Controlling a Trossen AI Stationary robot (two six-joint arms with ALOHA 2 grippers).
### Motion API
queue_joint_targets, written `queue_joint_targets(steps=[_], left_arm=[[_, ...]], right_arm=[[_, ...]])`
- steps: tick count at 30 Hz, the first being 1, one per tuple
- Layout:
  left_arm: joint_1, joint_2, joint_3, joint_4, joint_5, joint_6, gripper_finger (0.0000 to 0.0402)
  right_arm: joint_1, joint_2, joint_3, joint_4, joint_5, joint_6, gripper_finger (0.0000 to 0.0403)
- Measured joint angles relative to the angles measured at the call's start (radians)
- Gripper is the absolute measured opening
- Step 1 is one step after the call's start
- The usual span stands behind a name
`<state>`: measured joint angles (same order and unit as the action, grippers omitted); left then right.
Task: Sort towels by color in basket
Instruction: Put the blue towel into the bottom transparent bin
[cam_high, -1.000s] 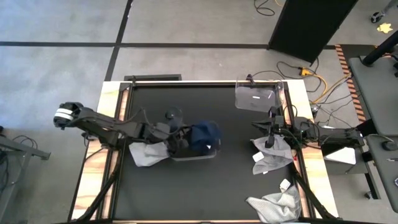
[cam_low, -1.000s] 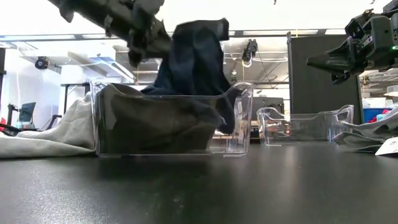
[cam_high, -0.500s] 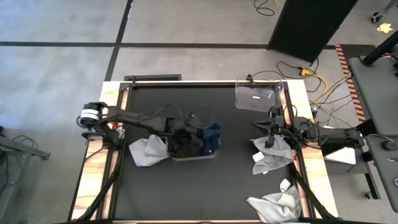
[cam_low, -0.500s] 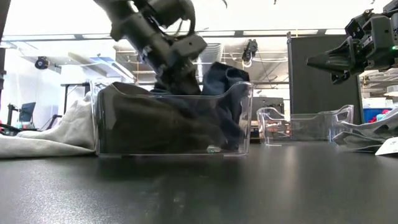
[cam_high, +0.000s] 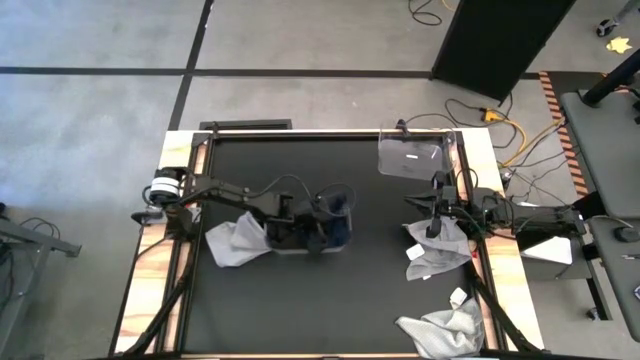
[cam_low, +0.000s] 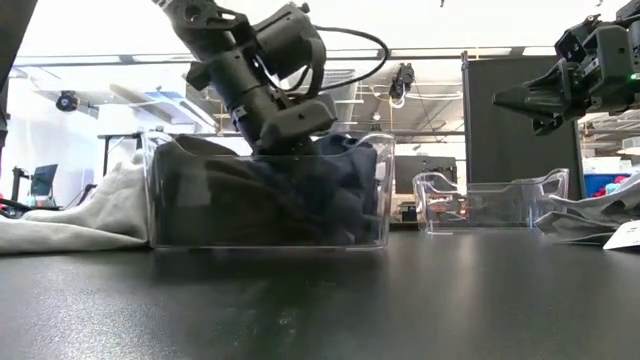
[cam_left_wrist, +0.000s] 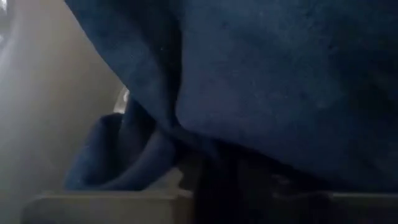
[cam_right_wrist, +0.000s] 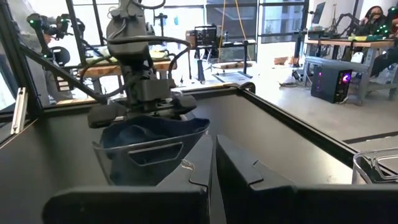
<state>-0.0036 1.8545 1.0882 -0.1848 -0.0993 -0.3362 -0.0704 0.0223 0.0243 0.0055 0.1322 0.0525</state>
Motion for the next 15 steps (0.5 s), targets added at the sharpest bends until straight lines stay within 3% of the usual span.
queue_joint_targets(steps=[3, 8, 15], left_arm=[[0.000, -0.006, 0.019, -0.061, 0.014, -0.004, 0.0107], [-0.012, -0.040, 0.142, -0.306, 0.046, 0.044, 0.0192], [-0.039, -0.075, 0.364, -0.603, 0.056, 0.108, 0.0252]], right_arm=[[0.000, 0.000, 0.000, 0.000, 0.000, 0.000, 0.0013], [0.000, 0.000, 0.000, 0.000, 0.000, 0.000, 0.0013], [0.000, 0.000, 0.000, 0.000, 0.000, 0.000, 0.0013]])
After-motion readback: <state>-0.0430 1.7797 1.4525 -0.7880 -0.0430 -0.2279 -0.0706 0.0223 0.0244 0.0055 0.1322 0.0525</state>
